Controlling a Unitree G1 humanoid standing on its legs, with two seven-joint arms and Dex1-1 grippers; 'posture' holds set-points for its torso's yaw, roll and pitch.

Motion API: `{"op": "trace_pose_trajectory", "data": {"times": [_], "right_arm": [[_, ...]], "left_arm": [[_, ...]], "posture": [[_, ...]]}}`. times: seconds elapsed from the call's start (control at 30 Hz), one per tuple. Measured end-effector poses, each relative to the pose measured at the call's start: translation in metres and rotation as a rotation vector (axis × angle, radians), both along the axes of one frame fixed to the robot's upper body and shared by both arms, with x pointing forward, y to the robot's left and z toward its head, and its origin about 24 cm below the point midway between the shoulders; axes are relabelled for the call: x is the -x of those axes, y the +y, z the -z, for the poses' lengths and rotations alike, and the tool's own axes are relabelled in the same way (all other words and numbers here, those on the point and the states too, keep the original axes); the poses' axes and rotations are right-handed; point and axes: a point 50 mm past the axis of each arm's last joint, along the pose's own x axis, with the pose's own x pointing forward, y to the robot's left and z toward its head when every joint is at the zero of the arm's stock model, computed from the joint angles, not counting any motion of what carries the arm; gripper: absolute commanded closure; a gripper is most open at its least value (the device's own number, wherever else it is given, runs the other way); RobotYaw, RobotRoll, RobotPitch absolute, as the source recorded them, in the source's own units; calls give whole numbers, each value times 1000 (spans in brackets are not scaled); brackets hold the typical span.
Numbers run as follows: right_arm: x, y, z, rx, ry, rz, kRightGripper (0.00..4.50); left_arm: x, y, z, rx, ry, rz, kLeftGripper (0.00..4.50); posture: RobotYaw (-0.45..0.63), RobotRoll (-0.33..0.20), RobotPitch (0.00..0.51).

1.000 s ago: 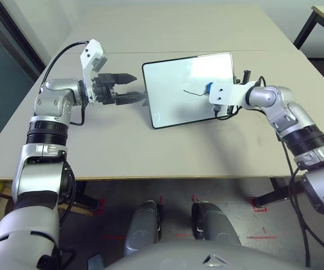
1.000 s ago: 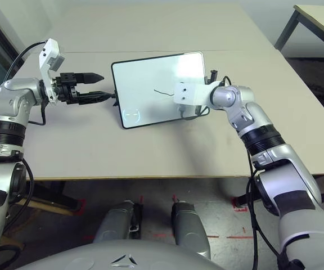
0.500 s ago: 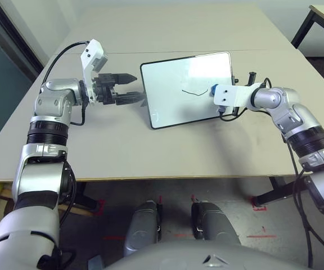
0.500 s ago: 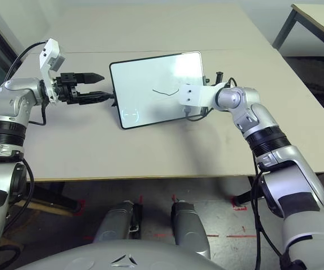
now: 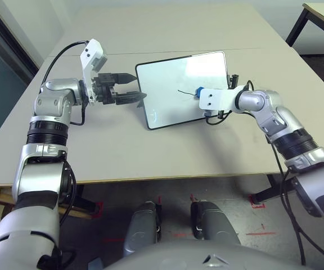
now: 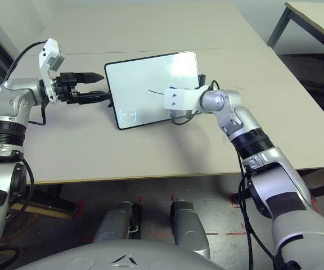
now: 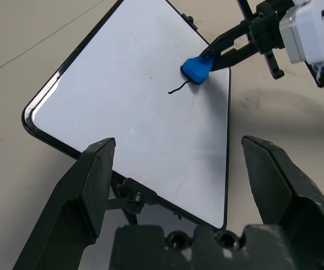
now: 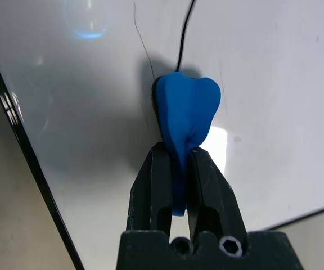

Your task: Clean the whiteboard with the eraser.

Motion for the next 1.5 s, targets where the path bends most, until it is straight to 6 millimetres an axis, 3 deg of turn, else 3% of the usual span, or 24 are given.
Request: {"op": "trace_pose_trajectory", "data": {"times": [0.3, 0.5, 1.3, 1.5], "right_arm": [[4, 29, 1, -36, 10, -68, 4341], [3, 30, -1, -33, 2, -69, 4342], [11, -49, 9, 95, 10, 103, 4356], [11, -57, 7, 112, 8, 125, 4356]], "left_arm": [[0, 0, 0, 0, -2, -1, 0], [0, 1, -1, 3, -5, -8, 0], [-4, -6, -1, 20, -1, 13, 0], [-4, -6, -1, 19, -4, 15, 0]], "posture": [[172, 0, 73], [166, 0, 79], [118, 0, 87], [117, 0, 89]]}}
